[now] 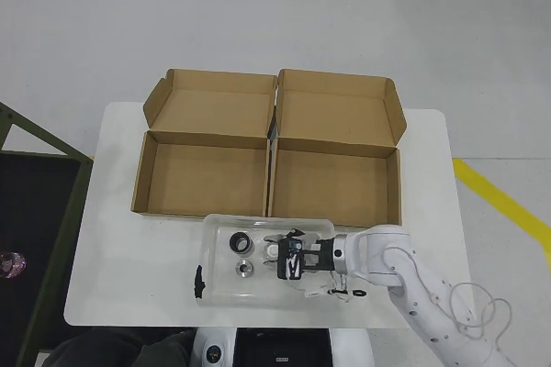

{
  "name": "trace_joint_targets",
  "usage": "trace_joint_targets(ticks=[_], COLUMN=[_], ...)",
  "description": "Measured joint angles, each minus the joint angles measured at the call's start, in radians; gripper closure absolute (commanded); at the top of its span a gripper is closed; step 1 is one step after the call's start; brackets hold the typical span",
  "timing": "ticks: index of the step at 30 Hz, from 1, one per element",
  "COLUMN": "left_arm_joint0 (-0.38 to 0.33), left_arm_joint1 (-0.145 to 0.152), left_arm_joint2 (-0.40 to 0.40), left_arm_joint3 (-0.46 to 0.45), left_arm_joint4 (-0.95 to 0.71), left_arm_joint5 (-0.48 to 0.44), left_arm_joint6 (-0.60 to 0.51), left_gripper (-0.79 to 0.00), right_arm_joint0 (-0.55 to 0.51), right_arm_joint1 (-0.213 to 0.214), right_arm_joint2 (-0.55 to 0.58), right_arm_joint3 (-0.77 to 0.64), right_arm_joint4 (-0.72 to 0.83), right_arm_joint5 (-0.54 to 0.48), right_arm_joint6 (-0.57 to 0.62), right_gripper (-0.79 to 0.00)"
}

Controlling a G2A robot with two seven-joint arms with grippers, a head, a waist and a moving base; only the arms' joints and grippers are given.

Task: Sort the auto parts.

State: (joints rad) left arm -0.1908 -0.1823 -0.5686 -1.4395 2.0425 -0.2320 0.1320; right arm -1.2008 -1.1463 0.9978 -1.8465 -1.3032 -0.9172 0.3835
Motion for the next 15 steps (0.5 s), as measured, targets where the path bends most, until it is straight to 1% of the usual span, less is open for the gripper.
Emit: trace_joint_targets(ticks=[9, 15], left_arm_joint0=[0.0, 0.0], left_arm_joint1=[0.0, 0.0], left_arm_joint2=[0.0, 0.0], left_arm_joint3=[0.0, 0.0], left_arm_joint4=[0.0, 0.0], left_arm_joint5=[0.0, 0.0], left_arm_joint6=[0.0, 0.0], left_gripper=[-0.785, -0.785], right_arm_joint0=[-0.005, -0.012], right_arm_joint1=[0.012, 0.021], right_arm_joint2=[0.041, 0.077], right_arm_joint3=[-0.068, -0.124], right_arm_joint4=[0.063, 0.035], right_arm_joint5=[-0.041, -0.06], right_arm_joint6=[-0.069, -0.147], right_gripper=[0.0, 0.0])
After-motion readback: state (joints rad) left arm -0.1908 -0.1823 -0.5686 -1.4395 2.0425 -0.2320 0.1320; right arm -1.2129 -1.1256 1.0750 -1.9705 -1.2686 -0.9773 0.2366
